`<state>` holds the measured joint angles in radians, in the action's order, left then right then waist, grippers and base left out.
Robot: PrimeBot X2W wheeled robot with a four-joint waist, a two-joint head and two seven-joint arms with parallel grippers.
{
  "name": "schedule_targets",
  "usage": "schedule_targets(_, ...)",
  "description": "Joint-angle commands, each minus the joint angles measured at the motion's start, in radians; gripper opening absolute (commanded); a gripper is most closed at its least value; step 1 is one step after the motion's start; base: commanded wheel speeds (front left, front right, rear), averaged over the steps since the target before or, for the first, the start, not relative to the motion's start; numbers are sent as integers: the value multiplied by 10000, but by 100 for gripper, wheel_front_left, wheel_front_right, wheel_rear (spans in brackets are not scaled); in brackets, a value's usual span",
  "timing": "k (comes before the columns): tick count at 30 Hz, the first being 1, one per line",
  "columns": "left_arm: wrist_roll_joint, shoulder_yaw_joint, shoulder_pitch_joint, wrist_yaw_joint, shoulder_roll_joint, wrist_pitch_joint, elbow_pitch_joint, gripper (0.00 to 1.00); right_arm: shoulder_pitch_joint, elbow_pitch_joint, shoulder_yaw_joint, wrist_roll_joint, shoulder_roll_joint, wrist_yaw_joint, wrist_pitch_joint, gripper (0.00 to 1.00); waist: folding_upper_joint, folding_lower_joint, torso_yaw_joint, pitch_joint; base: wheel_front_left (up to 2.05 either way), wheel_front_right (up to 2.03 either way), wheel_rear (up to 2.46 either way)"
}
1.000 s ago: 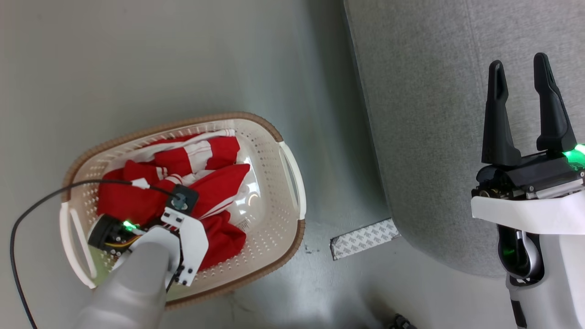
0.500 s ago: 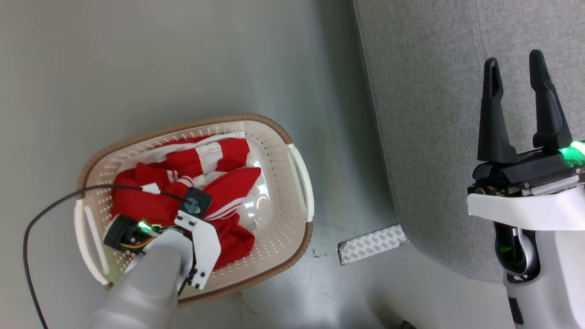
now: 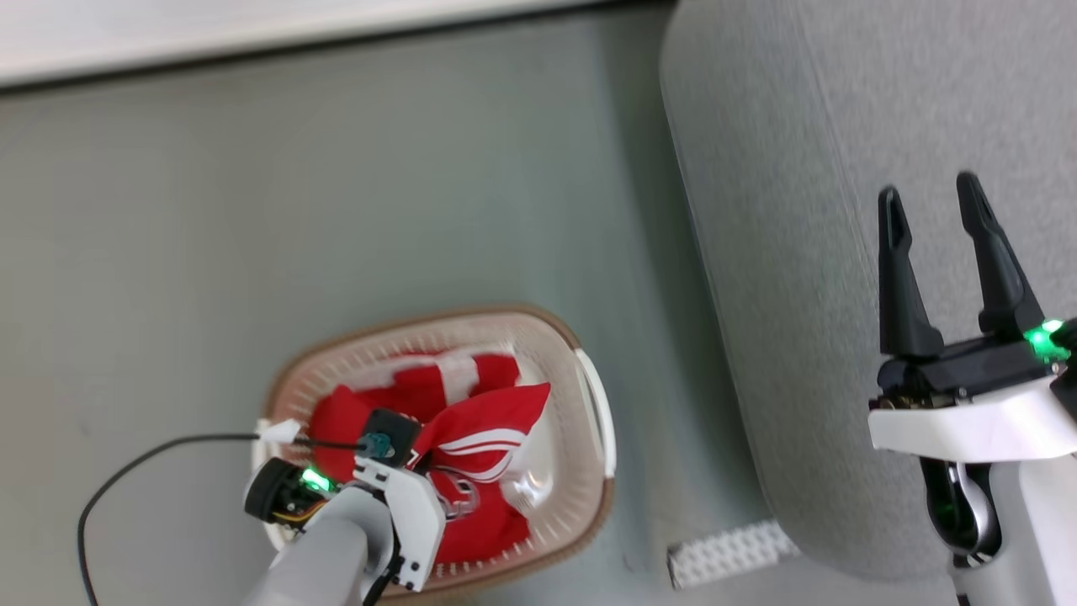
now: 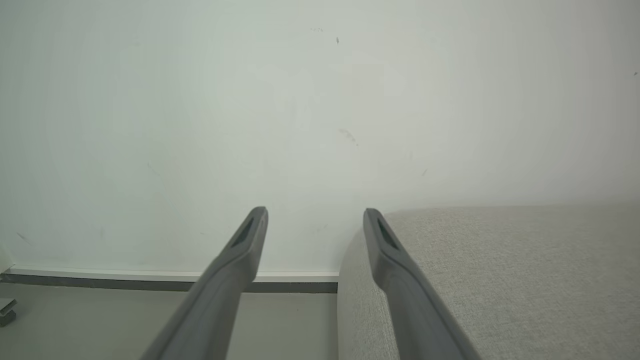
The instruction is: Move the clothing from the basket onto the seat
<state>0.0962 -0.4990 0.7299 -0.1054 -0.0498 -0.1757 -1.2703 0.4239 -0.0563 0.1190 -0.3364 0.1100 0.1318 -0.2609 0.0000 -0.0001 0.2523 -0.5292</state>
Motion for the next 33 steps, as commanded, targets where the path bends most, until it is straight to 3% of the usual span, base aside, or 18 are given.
schedule_targets(1, 259, -31, -212, -39, -31, -162, 120, 0, -194, -56, -26, 82, 141, -21, -25, 100, 0, 1, -594, 967, 0, 0, 0)
schedule_targets(17, 2365, -879, -1617, -102, -18, -872, 2326, 0, -1595, -796, 58, 22, 252, -21, -25, 100, 0, 1, -1509, 4111, 0, 0, 0)
schedule_targets(33, 3116, 310, -2065, 433, -539, -800, 6476, 0, -2405, -928, 143, -28, 193, -21, -24, 100, 0, 1, -1597, 5410, 0, 0, 0)
